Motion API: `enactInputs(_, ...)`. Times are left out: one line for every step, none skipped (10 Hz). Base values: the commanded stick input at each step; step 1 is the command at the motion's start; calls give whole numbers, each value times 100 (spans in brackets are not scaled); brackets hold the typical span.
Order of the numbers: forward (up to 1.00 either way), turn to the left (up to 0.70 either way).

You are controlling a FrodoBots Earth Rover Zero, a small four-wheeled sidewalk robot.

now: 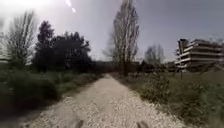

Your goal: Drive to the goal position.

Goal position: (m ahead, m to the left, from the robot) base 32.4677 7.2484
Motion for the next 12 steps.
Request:
enactInputs(100, 0)
enactInputs(100, 0)
enactInputs(100, 0)
enactInputs(100, 0)
enactInputs(100, 0)
enactInputs(100, -13)
enactInputs(100, -18)
enactInputs(100, -20)
enactInputs(100, 0)
enactInputs(100, 0)
enactInputs(100, 0)
enactInputs(100, 0)
